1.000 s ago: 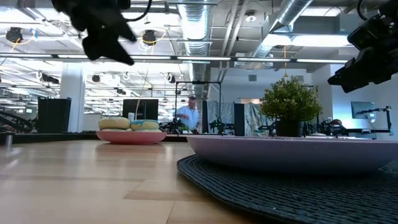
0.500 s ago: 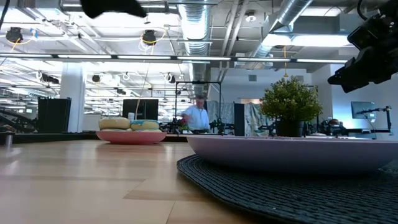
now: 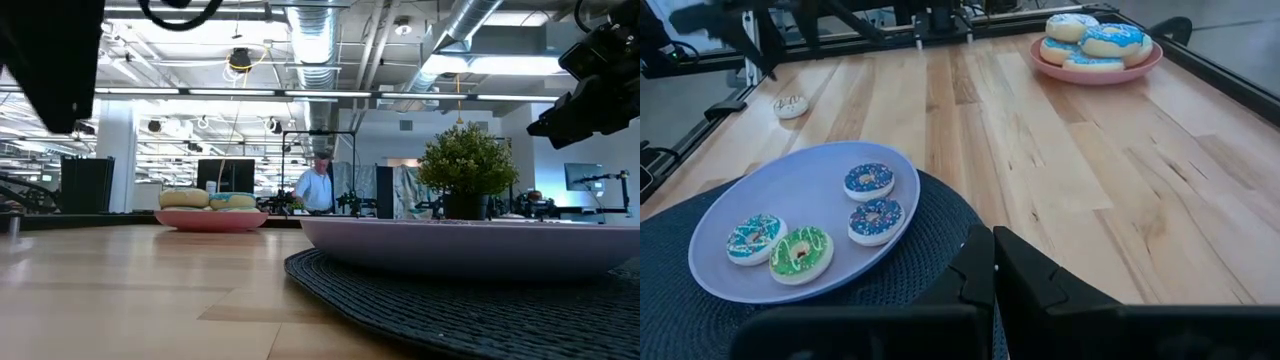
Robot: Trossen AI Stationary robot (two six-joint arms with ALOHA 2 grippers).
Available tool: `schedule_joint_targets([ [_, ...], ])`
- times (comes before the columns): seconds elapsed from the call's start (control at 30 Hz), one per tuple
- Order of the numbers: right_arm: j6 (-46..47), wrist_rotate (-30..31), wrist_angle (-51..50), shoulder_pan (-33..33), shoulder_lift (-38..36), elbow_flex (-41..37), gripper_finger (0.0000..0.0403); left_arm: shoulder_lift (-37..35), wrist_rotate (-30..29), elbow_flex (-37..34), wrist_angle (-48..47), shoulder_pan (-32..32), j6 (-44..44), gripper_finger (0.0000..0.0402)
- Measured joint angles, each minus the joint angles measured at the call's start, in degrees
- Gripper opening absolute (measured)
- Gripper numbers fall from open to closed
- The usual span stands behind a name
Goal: Pick & Place donuts
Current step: Put the small white donut on the purple plate
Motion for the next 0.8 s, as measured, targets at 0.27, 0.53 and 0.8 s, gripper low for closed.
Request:
schedule_joint_targets([
  [0.27,0.0,0.0,0.0,-0.01,0.0,0.0,0.0,1.44,6.5,-2.18,5.42,-0.71,-3.74,0.0311],
  [0.53,0.0,0.0,-0.42,0.0,0.0,0.0,0.0,1.5,8.68,-7.28,11.04,-0.95,-6.74,0.0311],
  [0.8,0.0,0.0,-0.61,0.01,0.0,0.0,0.0,1.43,12.92,-13.06,16.74,-0.97,-8.64,0.0311],
])
